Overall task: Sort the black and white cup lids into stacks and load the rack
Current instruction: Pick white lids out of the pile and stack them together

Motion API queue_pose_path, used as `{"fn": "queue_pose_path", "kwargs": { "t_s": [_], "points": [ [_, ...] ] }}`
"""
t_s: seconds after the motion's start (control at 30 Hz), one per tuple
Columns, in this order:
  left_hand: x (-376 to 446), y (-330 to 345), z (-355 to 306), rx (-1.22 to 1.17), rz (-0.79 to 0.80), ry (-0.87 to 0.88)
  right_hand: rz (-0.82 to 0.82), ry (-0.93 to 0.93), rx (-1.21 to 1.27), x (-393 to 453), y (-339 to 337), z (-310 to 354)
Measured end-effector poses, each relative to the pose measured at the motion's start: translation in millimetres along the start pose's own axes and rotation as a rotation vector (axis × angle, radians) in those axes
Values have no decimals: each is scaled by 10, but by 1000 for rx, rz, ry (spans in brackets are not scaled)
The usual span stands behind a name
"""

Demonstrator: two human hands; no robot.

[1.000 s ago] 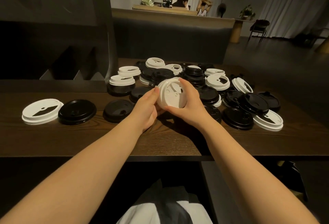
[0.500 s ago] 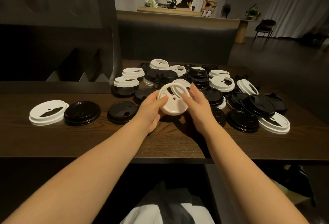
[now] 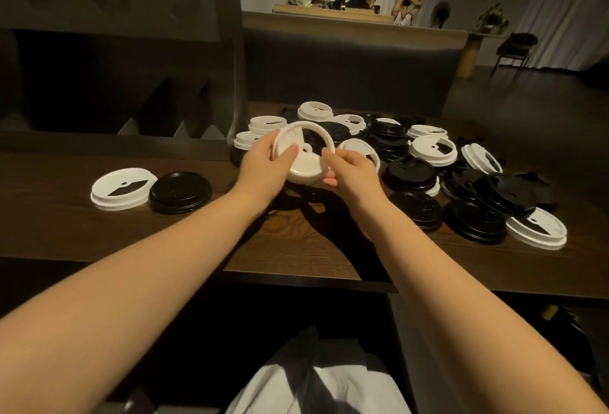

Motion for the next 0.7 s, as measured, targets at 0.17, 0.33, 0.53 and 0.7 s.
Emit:
{"fn": "queue_pose_path", "kwargs": {
  "t_s": [0.17,0.33,0.53,0.7],
  "points": [
    [-7,-743,-82,272,-141,81,67,-157,-98,57,671,225],
    [-29,-1575,-10,430,-270,-31,276,-168,-260,64,1454,443],
    [-59,-2267,192,439,-334,-180,359,-226,-334,87,2103,549],
    [47,-2557,292,193,-361,-185,464,-281,-427,108,2438,468]
  ]
}}
Point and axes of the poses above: each hand's wrist, its own x-axis towards the middle knuckle, its own y-axis out of the palm, z = x × y, the point moved 4 cm from there along x, towards the middle knuckle, and after that the axes turned 8 degrees about -x, right-handed, at the moved point
